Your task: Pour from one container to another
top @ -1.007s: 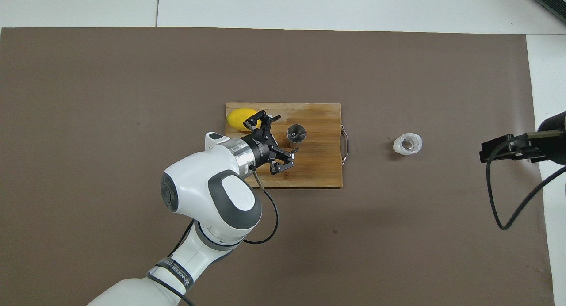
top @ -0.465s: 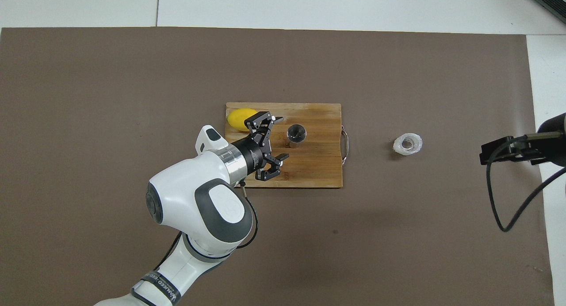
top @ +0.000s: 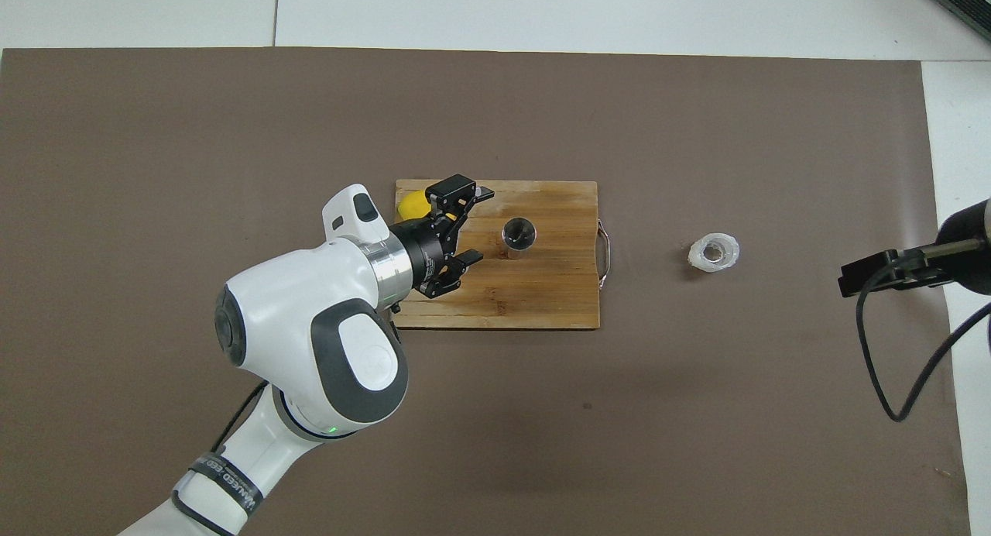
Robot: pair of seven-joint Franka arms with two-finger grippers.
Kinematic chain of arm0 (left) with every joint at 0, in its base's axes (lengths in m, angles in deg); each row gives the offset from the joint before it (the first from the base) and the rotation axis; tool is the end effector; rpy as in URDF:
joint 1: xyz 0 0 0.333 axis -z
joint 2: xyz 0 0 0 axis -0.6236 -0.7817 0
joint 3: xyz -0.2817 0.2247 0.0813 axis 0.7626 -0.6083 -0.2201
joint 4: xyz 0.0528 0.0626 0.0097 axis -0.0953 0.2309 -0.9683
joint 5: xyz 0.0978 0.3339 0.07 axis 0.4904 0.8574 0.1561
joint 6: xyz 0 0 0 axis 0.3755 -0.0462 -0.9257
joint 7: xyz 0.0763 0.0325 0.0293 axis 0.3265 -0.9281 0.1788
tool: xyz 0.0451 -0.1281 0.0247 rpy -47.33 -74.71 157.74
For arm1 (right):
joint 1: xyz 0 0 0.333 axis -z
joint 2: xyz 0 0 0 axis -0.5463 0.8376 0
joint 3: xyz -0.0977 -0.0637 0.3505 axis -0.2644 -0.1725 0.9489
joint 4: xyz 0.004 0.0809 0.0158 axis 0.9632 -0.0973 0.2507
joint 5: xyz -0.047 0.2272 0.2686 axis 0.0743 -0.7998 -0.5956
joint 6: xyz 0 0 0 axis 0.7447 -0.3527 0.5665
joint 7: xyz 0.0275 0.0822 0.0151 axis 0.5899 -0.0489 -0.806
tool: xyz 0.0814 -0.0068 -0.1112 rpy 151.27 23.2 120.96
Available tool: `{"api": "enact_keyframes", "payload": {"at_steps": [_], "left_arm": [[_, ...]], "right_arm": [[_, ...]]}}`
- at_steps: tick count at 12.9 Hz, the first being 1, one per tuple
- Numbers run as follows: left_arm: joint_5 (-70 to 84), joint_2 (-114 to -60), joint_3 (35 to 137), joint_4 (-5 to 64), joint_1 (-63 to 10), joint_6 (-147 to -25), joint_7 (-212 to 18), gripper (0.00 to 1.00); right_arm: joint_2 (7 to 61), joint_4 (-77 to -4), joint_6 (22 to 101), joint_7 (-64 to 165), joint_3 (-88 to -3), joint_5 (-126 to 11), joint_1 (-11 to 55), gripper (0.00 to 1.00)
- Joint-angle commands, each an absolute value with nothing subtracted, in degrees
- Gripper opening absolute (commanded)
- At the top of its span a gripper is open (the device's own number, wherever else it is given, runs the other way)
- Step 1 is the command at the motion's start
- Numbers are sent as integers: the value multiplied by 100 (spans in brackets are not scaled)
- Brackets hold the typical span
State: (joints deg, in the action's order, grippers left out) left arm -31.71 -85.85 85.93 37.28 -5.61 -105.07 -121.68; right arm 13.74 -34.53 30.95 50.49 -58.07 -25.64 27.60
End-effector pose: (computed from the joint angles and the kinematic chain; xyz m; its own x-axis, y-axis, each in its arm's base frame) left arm 0.5059 -0.3320 0.4706 0.6068 0.6936 -0.3883 0.7232 -0.2790 0.6318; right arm 0.4731 -0.0044 0.6228 0.9831 0.1413 -0.1163 0.1415 -0.9899 -0.0065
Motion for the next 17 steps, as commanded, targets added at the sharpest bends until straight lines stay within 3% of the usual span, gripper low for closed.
{"api": "enact_keyframes", "payload": {"at_steps": [1, 4, 9, 12, 17], "left_arm": [[-1618, -8493, 8595, 3345, -1192, -8935, -12050, 100], [247, -8484, 8595, 2764, -1607, -7429, -11971, 100], [2403, -7818, 8595, 2788, -2081, -6101, -10568, 100], [2599, -7396, 8595, 2868, -2950, -5660, -9311, 100], [2987, -7227, 8595, 2431, -3673, -5010, -8631, 100]], "right_arm": [[1331, -3550, 3110, 3659, -5794, -3033, 3107, 100], [1278, -3910, 3557, 1812, -5794, -3255, 3434, 100], [1532, -4569, 4445, -1729, -5803, -4159, 3751, 100], [2233, -4676, 4568, -3698, -5803, -5176, 4101, 100], [3025, -5080, 5885, -5643, -5785, -6741, 4033, 100]]}}
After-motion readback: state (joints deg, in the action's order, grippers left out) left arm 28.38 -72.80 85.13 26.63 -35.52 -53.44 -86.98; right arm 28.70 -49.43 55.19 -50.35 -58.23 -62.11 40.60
